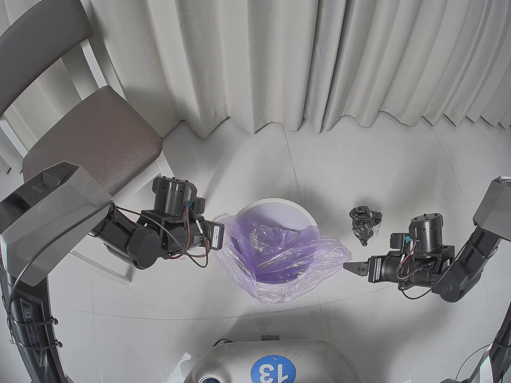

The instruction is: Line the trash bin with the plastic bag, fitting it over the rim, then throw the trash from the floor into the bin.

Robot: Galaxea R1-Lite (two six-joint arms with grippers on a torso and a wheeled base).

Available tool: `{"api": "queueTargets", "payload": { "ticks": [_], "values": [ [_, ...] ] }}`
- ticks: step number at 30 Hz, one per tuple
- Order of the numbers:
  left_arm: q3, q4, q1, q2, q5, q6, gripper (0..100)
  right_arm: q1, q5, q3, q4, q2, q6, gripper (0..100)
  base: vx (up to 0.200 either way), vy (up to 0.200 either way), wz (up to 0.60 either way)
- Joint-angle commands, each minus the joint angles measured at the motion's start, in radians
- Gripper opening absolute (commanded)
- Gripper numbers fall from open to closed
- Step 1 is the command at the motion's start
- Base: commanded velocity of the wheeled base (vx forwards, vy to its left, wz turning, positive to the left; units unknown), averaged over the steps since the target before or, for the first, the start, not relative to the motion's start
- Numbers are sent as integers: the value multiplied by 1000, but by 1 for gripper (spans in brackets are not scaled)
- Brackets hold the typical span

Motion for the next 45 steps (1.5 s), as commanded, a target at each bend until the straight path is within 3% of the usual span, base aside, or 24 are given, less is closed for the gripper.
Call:
{"api": "queueTargets", "payload": {
  "ticks": [1,15,16,23,30,35,37,45],
  "values": [
    [-2,-12,-19,-17,1,-6,0,7,0,56,3,-131,0,100,0,0,0],
    [1,-15,-30,-6,29,-7,0,38,-1,90,4,-268,-9,100,0,0,0],
    [4,-15,-30,-7,38,-6,100,38,-1,93,4,-269,-11,100,0,0,0],
    [12,-33,-24,-6,53,-16,100,44,-1,116,4,-281,-20,100,0,0,0],
    [194,-205,5,-76,55,-20,100,72,0,128,3,-291,-20,100,0,0,0],
    [270,-194,30,-110,59,37,100,96,0,125,3,-291,-19,100,0,0,0],
    [288,-205,41,-107,105,72,100,116,0,125,1,-291,-19,100,0,0,0],
    [355,-213,5,-168,128,23,100,182,-3,82,3,-271,-23,100,0,0,0]
  ]
}}
